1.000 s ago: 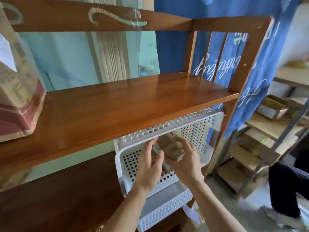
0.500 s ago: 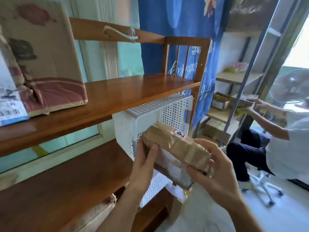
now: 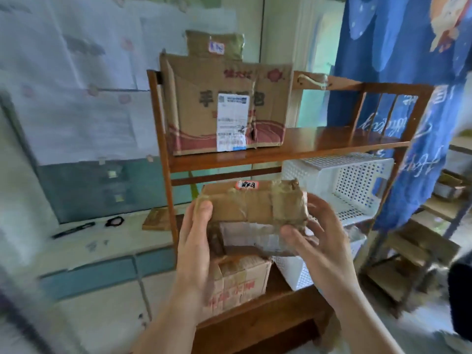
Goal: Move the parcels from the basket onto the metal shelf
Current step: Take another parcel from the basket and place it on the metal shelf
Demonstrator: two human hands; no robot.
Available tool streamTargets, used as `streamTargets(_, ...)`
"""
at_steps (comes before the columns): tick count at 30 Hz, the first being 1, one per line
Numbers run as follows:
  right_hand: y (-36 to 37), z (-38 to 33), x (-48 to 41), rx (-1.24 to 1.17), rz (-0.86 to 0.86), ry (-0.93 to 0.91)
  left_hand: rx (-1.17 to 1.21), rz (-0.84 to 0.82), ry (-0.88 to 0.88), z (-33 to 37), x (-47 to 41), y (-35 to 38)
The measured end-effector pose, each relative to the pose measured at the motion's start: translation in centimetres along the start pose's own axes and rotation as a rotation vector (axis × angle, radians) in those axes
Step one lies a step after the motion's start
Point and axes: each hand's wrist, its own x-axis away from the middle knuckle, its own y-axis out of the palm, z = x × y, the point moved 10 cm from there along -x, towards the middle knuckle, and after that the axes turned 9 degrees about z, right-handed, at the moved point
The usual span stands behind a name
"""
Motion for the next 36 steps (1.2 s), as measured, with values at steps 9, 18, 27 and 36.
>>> streamTargets(9,15.2,-4.2,8.2,-0.135,-0.163,0.046,-0.081,0.196,0.099,8.6,6.3,-17.8)
streamTargets(18,28.2,-15.2,14.1,-0.363,-0.169,0.03,-0.184,0.239,0.284,19.0,11.2,-33.5)
streamTargets(27,44.1,-23.0,23.5,-0.552,-0.361,-0.06,0.212,0.076,0.115,22.6,11.1,-46.6)
streamTargets(36,49.6,-24.1,25.8,-0.581,-0.274,0.07,-0.013,-0.117,0.36,28.9,11.9,-51.4)
